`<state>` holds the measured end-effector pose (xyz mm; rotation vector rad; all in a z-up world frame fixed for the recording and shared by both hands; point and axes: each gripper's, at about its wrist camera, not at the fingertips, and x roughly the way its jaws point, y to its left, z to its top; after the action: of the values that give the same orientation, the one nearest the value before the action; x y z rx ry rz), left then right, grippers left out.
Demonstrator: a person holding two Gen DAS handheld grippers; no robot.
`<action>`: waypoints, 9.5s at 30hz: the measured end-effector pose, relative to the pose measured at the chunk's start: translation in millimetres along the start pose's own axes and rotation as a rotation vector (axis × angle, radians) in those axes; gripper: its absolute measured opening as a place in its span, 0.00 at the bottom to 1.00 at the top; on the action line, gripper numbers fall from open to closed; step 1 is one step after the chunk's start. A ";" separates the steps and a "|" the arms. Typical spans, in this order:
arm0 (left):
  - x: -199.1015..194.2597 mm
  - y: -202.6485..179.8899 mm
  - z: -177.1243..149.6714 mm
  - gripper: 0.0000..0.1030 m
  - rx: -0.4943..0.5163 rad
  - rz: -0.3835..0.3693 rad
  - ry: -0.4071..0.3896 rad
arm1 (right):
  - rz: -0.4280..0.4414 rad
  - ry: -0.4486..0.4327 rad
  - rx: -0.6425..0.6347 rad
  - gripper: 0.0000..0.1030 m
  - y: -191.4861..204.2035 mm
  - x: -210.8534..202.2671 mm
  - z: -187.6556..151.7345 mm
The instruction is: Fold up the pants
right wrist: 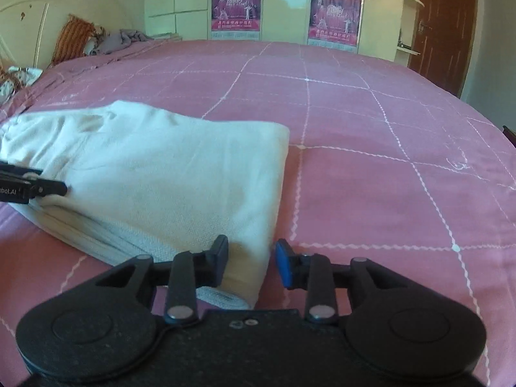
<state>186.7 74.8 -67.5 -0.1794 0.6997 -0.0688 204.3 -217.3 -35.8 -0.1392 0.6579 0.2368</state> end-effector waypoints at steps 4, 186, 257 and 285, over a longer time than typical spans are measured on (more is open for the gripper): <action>-53.5 65.2 -16.7 0.58 -0.148 0.054 -0.183 | -0.004 -0.106 0.067 0.36 -17.8 -28.5 -1.8; -24.8 23.6 -13.6 0.83 -0.098 0.070 -0.196 | 0.245 -0.103 0.564 0.31 1.3 -26.4 14.9; -18.5 -46.3 33.3 0.57 0.280 -0.021 -0.053 | -0.072 0.003 -0.132 0.41 66.9 6.1 29.2; 98.2 -66.2 126.5 0.65 0.265 -0.003 0.103 | -0.042 0.000 -0.117 0.42 85.7 80.4 113.8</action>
<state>343.2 15.5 -22.4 0.0774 0.7857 -0.1733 310.3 -97.8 -1.0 -0.2653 0.6405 0.2351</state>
